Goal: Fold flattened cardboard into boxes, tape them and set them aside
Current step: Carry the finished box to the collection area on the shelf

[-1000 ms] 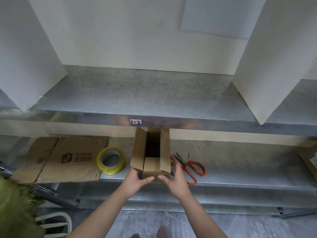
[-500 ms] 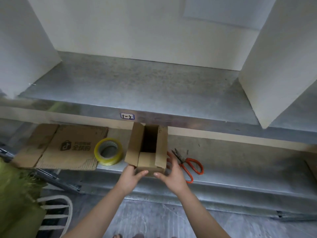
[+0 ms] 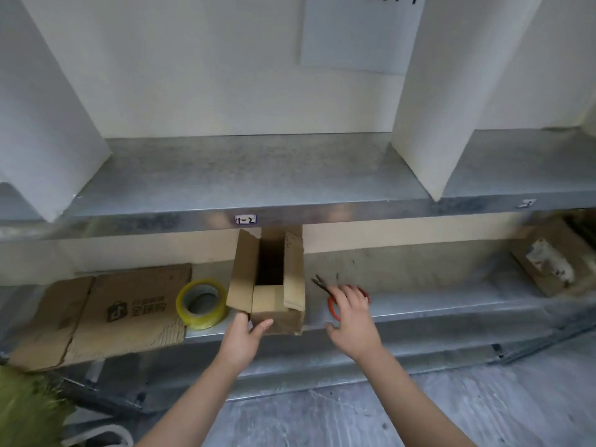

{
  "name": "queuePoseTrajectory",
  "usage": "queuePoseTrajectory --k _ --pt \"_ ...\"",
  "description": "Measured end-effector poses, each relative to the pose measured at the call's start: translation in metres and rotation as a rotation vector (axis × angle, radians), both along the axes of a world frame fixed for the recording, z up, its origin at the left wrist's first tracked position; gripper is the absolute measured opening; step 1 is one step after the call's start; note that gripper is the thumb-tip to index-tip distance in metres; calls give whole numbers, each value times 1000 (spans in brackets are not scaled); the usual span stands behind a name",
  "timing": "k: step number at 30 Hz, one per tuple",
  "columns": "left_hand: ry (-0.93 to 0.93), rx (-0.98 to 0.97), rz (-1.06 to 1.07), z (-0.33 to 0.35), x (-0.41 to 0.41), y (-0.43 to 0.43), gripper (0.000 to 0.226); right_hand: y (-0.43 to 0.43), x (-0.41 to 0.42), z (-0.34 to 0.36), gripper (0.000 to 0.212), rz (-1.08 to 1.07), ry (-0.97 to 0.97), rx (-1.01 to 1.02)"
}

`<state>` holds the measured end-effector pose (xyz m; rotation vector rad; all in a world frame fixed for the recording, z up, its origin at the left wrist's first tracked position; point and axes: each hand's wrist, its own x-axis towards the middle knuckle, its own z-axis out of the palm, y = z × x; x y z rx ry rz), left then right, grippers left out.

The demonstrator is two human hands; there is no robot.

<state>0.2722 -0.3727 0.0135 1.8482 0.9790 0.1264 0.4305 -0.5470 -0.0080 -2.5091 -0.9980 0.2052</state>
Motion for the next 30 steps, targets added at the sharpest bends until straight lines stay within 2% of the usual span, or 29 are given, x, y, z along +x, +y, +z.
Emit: queuePoseTrajectory --k 6,9,15,21,30 --pt "-82 1 -174 25 -9 -10 24 -30 -20 36 68 -124 -196 -125" --pt "-116 -2 -241 30 -2 -21 31 -58 -25 47 68 -182 -181 -143" --pt "-184 -33 -366 43 33 -77 31 -125 -13 57 65 -320 -134 -90" --pt "-206 -40 -357 36 94 -152 34 -207 31 60 63 -391 -127 -113" --pt "-197 -57 -376 27 216 -296 33 -346 145 64 63 -413 -122 -163"
